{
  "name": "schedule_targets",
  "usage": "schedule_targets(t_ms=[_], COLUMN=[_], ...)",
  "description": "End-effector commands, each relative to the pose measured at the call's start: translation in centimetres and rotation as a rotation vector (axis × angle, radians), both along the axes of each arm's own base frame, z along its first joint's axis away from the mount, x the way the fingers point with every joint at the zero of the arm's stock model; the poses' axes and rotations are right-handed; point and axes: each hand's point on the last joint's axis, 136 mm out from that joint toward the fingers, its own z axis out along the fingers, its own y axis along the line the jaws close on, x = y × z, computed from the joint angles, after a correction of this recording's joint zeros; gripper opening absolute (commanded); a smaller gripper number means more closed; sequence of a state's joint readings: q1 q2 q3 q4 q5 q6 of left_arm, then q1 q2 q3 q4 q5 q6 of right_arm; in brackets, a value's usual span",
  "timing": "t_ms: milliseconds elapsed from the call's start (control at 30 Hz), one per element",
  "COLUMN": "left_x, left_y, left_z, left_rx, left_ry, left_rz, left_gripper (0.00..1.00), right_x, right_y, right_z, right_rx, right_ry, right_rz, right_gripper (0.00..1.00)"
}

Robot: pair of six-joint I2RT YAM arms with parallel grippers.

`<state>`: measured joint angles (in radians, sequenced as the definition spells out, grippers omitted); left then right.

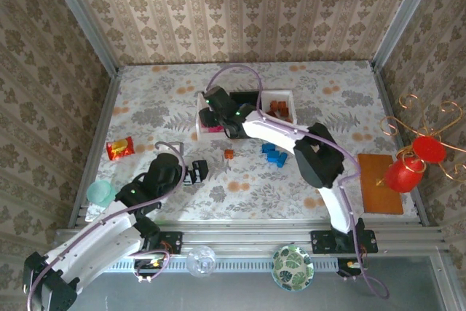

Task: Sort the legos into containers by color
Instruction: Place the lego in the container, then pick up the lego from the center of the table.

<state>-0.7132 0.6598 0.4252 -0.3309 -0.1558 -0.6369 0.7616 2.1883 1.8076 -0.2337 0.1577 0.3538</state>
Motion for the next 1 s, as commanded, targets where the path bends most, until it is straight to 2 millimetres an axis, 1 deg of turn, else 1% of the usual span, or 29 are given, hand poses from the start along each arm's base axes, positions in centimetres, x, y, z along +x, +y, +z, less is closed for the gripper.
schedule_targets(t_ms=[0,100,133,200,267,333,400,467,533,600,667,767,867,967], left_x=[-0.3,-0.3,-0.4,-0.3,-0.2,-0.1,0.1,0.4,0.7,1.1,1.4,1.6,1.7,1.7], left_y=[0.5,0.6,0.6,0.5,0.3,0.0,-0.5,-1.2,-2.1,-2.8,-3.4,-4.0,-4.1,-4.0], left_z=[-0.7,-0.8,-0.9,-0.8,-0.7,-0.4,-0.2,0.0,0.0,-0.2,-0.3,-0.5,-0.6,-0.8], left_rx=[0.008,0.010,0.011,0.005,-0.003,-0.011,-0.017,-0.026,-0.025,-0.017,-0.014,-0.018,-0.021,-0.022], left_ry=[0.031,0.035,0.037,0.035,0.030,0.023,0.015,0.012,0.023,0.036,0.043,0.049,0.048,0.050], left_rz=[0.015,0.018,0.016,0.015,0.006,-0.002,-0.017,-0.045,-0.071,-0.089,-0.100,-0.109,-0.106,-0.104], left_gripper=[1.00,1.00,1.00,1.00,1.00,1.00,1.00,1.00,0.98,0.95,0.95,0.96,1.00,1.00], right_x=[1.8,2.7,2.8,2.5,1.9,0.7,-0.9,-2.7,-4.6,-6.7,-8.6,-11.3,-13.9,-16.4], right_y=[-0.5,-0.5,-0.6,-0.8,-1.4,-2.0,-2.9,-4.1,-5.5,-7.1,-9.1,-12.6,-16.4,-20.1], right_z=[0.3,0.7,1.1,2.3,3.3,4.3,4.9,5.3,5.1,4.6,3.6,1.3,-1.0,-3.0], right_rx=[-0.007,0.003,0.006,0.014,0.016,0.021,0.032,0.042,0.054,0.067,0.055,-0.001,-0.064,-0.121], right_ry=[0.020,0.022,0.016,-0.003,-0.020,-0.037,-0.053,-0.062,-0.055,-0.044,-0.021,0.028,0.068,0.115], right_rz=[-0.083,-0.107,-0.111,-0.110,-0.105,-0.094,-0.085,-0.082,-0.084,-0.086,-0.102,-0.153,-0.217,-0.295], right_gripper=[0.49,0.68,0.73,0.78,0.80,0.81,0.82,0.83,0.83,0.83,0.84,0.84,0.84,0.83])
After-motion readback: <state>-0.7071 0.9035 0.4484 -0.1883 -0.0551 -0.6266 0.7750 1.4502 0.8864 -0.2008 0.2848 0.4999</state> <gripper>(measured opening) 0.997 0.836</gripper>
